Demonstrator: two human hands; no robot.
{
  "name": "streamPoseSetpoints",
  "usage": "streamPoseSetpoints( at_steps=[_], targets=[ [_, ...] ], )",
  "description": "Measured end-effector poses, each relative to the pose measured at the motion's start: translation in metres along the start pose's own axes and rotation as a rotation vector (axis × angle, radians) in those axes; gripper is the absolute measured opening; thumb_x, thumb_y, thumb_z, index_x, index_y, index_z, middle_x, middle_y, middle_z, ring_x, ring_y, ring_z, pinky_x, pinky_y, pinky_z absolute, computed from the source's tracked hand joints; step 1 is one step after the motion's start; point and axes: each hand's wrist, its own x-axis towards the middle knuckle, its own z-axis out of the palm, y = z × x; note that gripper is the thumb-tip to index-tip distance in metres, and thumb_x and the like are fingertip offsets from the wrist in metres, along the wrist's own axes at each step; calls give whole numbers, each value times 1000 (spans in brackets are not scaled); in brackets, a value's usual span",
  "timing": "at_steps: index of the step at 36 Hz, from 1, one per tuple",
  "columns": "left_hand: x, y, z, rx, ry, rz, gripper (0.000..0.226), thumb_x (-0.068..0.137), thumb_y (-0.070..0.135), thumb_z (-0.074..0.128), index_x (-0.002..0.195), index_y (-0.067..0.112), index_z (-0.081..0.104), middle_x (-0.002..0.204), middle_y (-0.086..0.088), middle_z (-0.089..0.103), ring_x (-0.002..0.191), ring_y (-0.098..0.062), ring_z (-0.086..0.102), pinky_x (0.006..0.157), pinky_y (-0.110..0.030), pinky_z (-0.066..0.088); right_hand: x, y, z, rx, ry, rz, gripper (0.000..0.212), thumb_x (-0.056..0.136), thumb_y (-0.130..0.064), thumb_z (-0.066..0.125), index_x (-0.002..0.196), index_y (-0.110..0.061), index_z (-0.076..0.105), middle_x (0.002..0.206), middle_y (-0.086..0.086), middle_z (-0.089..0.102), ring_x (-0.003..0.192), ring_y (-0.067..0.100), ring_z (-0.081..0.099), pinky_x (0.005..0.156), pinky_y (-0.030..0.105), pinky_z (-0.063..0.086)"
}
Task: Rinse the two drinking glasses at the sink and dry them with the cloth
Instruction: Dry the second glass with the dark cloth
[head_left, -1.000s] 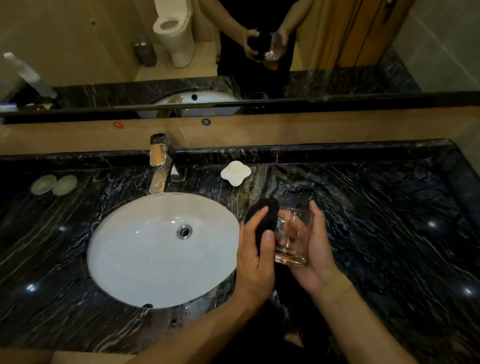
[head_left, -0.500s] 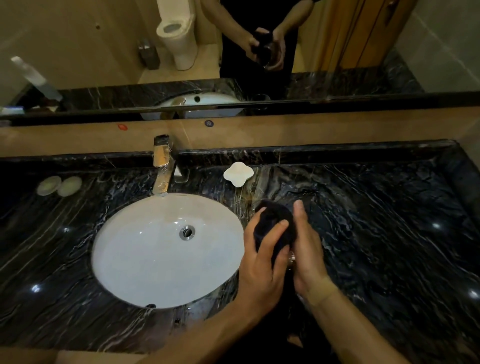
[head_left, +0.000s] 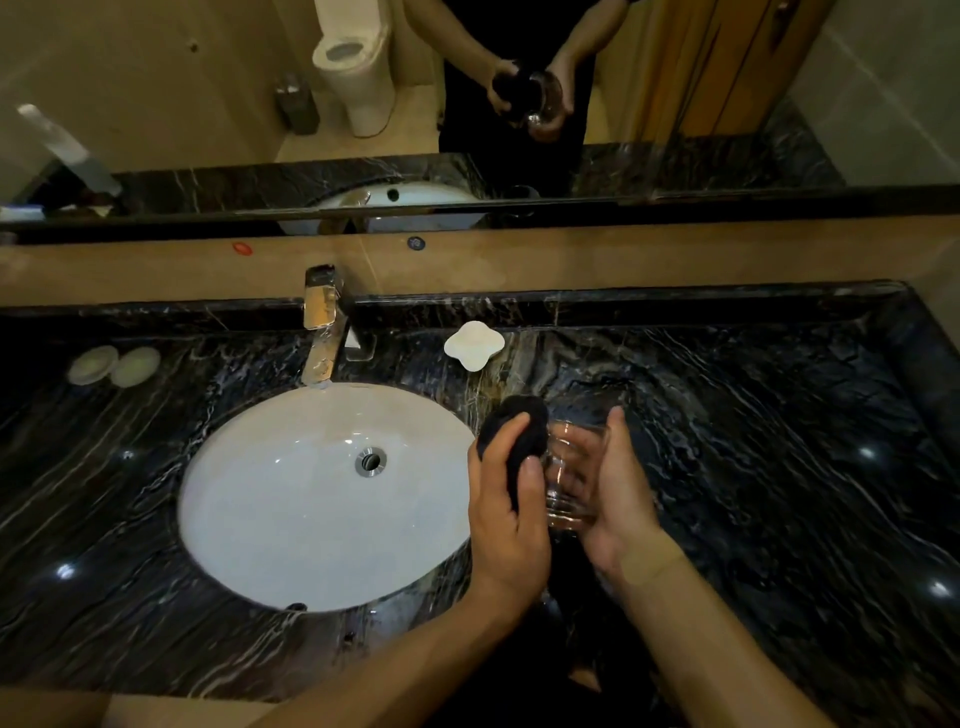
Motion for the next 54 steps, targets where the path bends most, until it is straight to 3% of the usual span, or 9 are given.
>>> streamPoseSetpoints(
  at_steps=[4,10,17,22,28,34,41,44,54],
  targets=[
    [7,-4,-4,72,-61,22,39,98,38,40,133,54,43,136,-1,44,123,4,47,97,-6,36,-2,7,5,-77,112,-134,68,99,-64,25,106,-15,72,90,3,75,69,14,72,62,30,52],
    [2,-5,-3,185,-167,136,36,100,43,42,136,49,39,151,-1,30,130,17,30,102,-2,28,-14,13,16,-141,73,-244,91,69,-90,50,120,-16,65,112,7,72,99,21,72,89,44,58],
    [-5,-3,-3,62,-72,120,36,96,29,45,130,40,46,137,-13,42,126,2,44,100,-10,36,-9,8,2,88,-75,-58,49,91,-55,49,98,-12,72,88,12,75,69,21,71,62,31,55],
    [-3,-2,-2,-13,-22,52,37,96,30,42,130,45,47,124,-2,50,118,-4,51,97,-14,38,-8,0,-5,157,-151,11,66,92,-57,42,121,-4,68,110,19,70,91,28,67,79,37,53],
    [0,-4,-2,47,-60,8,34,98,36,41,130,44,47,129,1,46,118,3,49,94,-7,38,-8,5,1,3,58,-77,64,98,-63,32,114,-11,65,96,11,77,75,20,74,65,33,56],
    [-4,-10,-2,171,-141,95,35,98,37,42,132,46,42,146,1,31,128,14,35,100,-3,33,-16,8,10,-133,-17,-159,73,80,-76,46,107,-15,75,102,4,77,96,17,73,83,33,56],
    [-7,-8,1,126,-138,152,33,102,45,39,132,34,46,147,1,30,136,-1,35,108,-14,33,-10,12,8,-50,97,-194,45,92,-50,57,106,-10,72,101,13,75,87,23,74,69,35,59],
    [-7,-5,0,75,-106,109,32,99,38,46,131,39,45,144,-5,35,132,1,39,103,-10,34,-6,9,5,0,48,-140,42,97,-42,48,114,-7,63,87,7,74,60,13,70,54,30,52],
    [1,-6,-1,-82,-32,-43,30,94,39,44,120,51,53,121,5,54,117,-13,54,100,-34,44,-3,8,-1,191,-55,23,43,94,-50,43,82,-13,59,70,8,68,63,23,60,63,33,47]
  ],
)
